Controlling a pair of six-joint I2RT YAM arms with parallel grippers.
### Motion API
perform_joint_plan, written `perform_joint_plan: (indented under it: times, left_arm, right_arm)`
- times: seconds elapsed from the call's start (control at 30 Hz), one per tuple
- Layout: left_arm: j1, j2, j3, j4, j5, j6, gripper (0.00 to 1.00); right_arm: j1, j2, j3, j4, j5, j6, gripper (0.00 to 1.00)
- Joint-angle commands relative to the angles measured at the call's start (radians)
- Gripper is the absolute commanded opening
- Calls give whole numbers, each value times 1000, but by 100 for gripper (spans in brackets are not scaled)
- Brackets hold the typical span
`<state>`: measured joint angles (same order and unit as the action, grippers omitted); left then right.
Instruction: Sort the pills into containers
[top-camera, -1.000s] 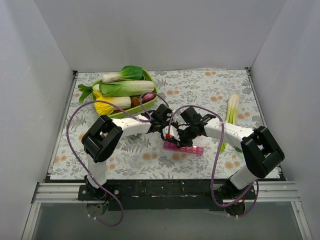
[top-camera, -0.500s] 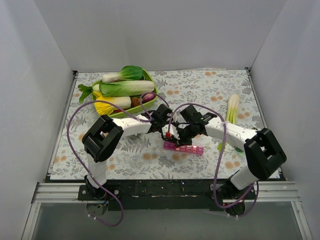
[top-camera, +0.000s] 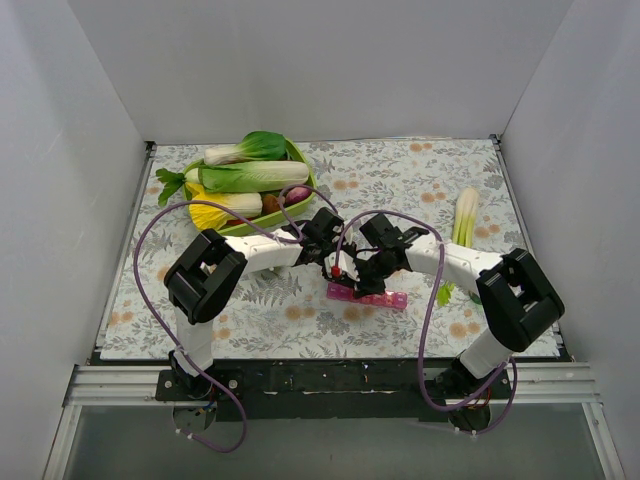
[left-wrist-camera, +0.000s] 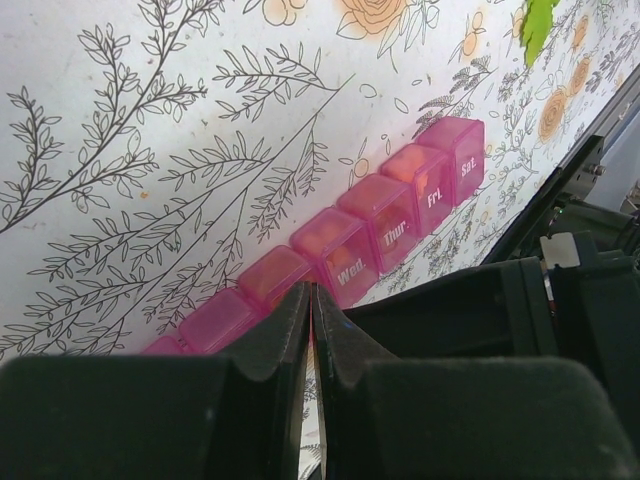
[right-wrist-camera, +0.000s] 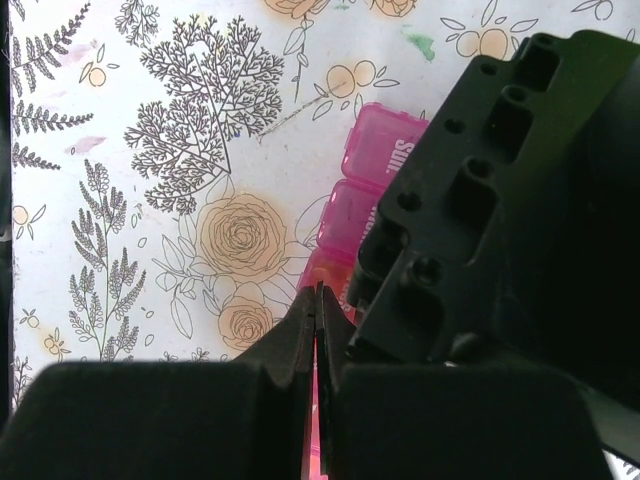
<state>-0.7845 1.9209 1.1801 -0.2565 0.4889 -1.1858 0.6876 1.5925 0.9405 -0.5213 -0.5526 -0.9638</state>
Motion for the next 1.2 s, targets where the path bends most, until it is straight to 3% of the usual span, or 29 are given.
perform_joint_plan:
  times: [0.0,0.37,0.83,1.17]
  left_arm:
    - [-18,66,-39,-110,-133,31,7]
    - [-18,73,-39,-109,-124,28,7]
    - [-15,79,-51,-101,-118,29,7]
    - [-4,53,-54,-96,-110,23,7]
  right_arm:
    - [24,-38,37,-29,-21,-15,1]
    - [30,-117,100,-48,-70,-6,1]
    - [53,84,-45,84,71,5,1]
    - [53,-35,6,-31,-78,-55,1]
